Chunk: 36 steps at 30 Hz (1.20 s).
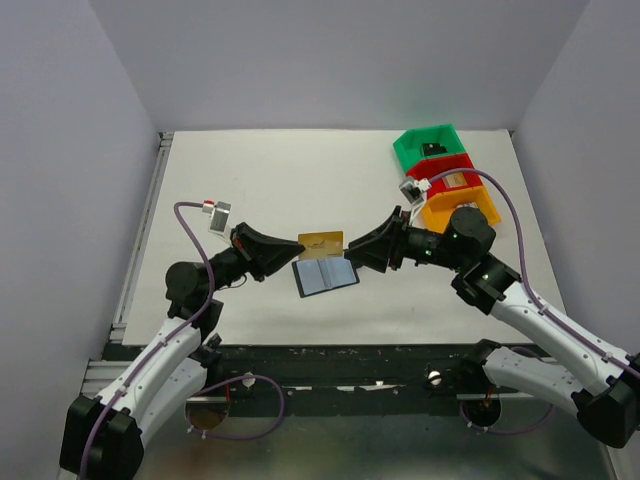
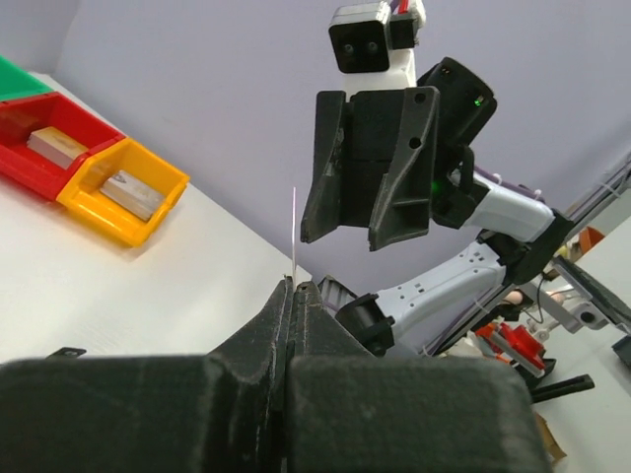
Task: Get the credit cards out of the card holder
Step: Place the credit card at the center of the board.
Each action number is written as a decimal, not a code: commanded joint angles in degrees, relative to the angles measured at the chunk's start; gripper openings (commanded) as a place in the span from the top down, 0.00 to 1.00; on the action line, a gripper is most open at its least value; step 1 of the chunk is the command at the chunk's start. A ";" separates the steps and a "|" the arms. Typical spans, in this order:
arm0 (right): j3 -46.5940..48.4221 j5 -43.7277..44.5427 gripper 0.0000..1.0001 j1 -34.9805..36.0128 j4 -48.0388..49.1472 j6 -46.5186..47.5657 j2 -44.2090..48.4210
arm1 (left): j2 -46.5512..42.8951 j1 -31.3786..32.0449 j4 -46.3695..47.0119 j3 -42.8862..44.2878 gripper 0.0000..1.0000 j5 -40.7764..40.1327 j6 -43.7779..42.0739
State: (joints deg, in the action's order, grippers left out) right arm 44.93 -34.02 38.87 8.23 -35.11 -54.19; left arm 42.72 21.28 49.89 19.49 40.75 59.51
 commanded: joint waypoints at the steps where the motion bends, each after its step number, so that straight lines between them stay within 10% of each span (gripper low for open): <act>1: -1.07 -3.60 0.49 -0.55 4.87 -2.07 -0.82 | 0.61 -1.59 9.08 -0.33 1.00 3.54 5.00; 36: -0.63 -7.73 0.83 -0.82 11.28 -5.14 -4.78 | 4.13 -2.47 13.22 -1.03 1.00 6.18 6.76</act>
State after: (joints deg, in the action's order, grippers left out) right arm 44.34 -40.16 38.48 17.15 -40.23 -59.27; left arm 46.63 19.49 60.66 19.16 45.28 66.92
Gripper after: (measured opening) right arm 0.187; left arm 0.025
